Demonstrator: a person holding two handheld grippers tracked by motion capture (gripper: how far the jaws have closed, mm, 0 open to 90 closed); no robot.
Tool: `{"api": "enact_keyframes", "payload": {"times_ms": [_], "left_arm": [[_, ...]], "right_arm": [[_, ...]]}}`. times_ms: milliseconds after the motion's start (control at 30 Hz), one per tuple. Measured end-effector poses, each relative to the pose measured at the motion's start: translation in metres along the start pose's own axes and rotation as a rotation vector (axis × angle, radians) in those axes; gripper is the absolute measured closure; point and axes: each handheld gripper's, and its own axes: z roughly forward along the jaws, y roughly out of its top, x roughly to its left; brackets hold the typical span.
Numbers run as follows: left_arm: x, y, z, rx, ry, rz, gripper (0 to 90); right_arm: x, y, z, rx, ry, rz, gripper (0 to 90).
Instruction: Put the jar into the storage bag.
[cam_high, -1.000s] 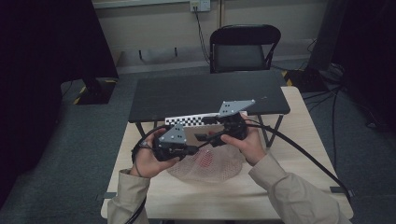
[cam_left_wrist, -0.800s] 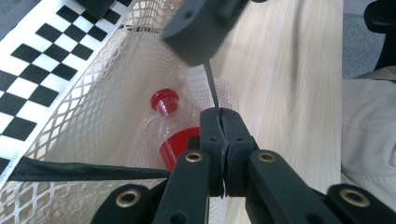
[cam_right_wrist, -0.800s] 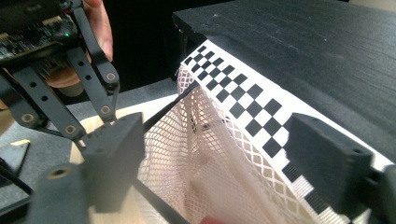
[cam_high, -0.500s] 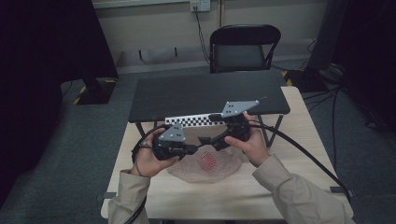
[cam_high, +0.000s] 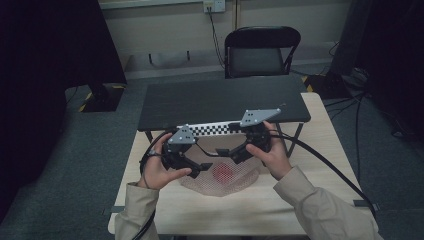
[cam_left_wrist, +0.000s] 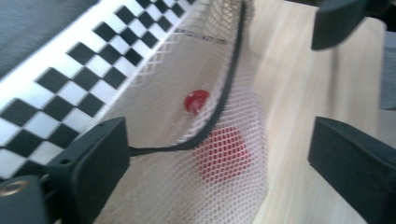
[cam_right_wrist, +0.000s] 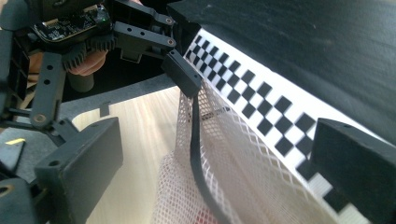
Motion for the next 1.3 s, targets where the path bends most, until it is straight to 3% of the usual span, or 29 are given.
{"api": "enact_keyframes", "payload": {"times_ms": [67, 233, 367, 467, 567, 667, 933, 1133, 1300], "left_arm": [[0.0, 0.0, 0.002, 0.007, -0.03, 0.002, 2.9], [-0.001, -0.001, 0.004, -0.001, -0.046, 0.029, 3.2], [-0.001, -0.004, 0.004, -0.002, -0.059, 0.028, 3.2], [-0.002, -0.006, 0.004, -0.007, -0.097, 0.043, 3.1], [-0.002, -0.007, 0.005, -0.008, -0.1, 0.045, 3.1], [-0.001, -0.01, 0.005, -0.022, -0.129, 0.04, 3.2], [0.001, -0.021, 0.004, -0.016, -0.155, 0.026, 3.1], [0.007, -0.033, 0.009, 0.0, -0.146, 0.002, 2.9], [0.012, -0.044, 0.011, -0.016, -0.134, -0.021, 2.9]], "right_arm": [[-0.003, -0.004, -0.003, -0.003, 0.007, 0.01, 0.7], [-0.006, -0.012, -0.012, 0.009, -0.02, 0.007, 0.1], [-0.007, -0.018, -0.018, 0.025, -0.03, 0.006, 0.5], [-0.009, -0.024, -0.022, 0.029, -0.039, 0.007, 0.9], [-0.009, -0.029, -0.025, 0.044, -0.048, 0.01, 0.1], [-0.009, -0.036, -0.028, 0.06, -0.067, -0.001, 0.1], [-0.012, -0.061, -0.033, 0.072, -0.073, 0.021, 0.3], [-0.014, -0.076, -0.036, 0.091, -0.088, 0.029, 0.5], [-0.017, -0.089, -0.041, 0.102, -0.102, 0.045, 0.5]]}}
